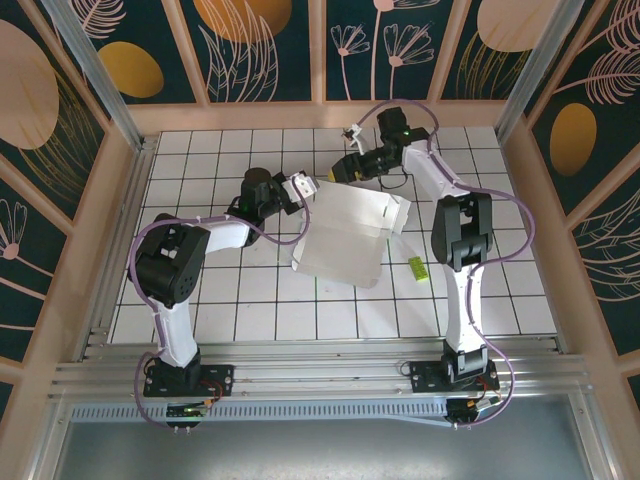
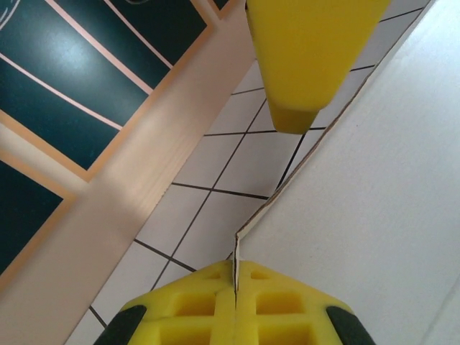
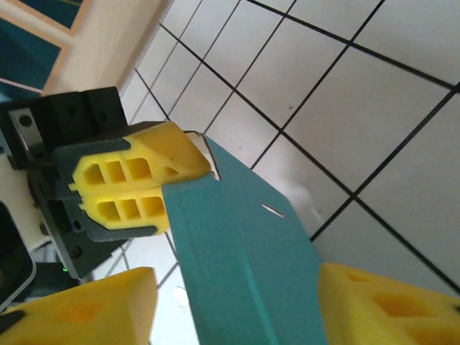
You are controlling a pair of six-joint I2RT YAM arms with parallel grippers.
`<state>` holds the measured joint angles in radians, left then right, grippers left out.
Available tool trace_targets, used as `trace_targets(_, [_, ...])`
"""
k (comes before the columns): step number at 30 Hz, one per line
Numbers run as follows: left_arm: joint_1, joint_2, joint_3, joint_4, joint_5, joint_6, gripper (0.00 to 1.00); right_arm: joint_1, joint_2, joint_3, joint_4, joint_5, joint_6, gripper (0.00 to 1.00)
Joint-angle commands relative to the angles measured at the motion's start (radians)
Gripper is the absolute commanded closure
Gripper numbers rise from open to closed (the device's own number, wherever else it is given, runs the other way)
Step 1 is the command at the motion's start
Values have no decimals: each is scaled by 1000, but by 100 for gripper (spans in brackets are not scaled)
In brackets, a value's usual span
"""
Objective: Fold the paper box
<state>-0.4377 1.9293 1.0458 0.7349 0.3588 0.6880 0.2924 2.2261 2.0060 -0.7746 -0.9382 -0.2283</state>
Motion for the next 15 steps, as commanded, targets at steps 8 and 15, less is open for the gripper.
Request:
trace_targets(8, [-10, 38, 13, 107, 24, 35, 100, -31, -104, -244, 168, -102, 101, 34])
trace_targets(15, [-10, 48, 17, 106, 19, 56, 100, -83, -201, -370, 320, -158, 212, 29])
